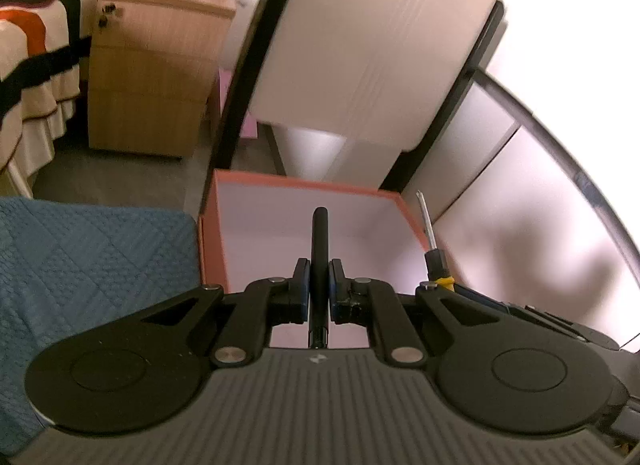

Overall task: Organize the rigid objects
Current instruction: 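Carry the screwdriver and black stick over the pink-rimmed box with both grippers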

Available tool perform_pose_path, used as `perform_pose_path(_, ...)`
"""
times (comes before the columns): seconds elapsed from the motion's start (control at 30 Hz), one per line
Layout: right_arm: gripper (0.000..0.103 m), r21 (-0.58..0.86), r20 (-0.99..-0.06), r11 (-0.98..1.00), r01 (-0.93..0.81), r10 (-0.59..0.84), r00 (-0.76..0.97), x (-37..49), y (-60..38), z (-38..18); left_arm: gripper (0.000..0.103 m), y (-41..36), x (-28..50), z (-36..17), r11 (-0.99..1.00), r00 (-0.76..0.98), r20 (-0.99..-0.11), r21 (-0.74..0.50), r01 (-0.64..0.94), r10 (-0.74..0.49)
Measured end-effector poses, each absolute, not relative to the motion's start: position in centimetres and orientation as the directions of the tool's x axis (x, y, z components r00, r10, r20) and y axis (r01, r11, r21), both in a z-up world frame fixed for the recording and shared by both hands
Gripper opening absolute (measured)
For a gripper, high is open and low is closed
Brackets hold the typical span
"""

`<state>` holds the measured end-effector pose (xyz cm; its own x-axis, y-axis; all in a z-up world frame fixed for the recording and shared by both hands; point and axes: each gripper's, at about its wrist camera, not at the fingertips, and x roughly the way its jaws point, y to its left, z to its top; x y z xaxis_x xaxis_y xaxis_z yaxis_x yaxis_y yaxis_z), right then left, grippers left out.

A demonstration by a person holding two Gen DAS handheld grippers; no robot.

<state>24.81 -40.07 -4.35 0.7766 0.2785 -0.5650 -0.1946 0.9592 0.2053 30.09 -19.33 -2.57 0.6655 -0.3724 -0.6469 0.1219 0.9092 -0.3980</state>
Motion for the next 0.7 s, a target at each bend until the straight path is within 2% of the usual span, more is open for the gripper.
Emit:
perform_pose_path(0.37, 0.019, 0.269, -0.678, 0.958, -0.100, 0.262, 0.687, 26.0, -43.7, -11.8, 0.012, -24.2, 32.5, -9.0, 0.923, 0.546, -0.754, -0.371, 0.106, -0.366)
perform_pose_path(0.7, 0.020, 0.282, -0.736, 0.956, -0.087, 0.273, 0.619, 27.2, -44.0, -15.2, 0.012, -25.9, 33.4, -12.6, 0.920, 0.488, -0.789, -0.381, 0.089, -0.374)
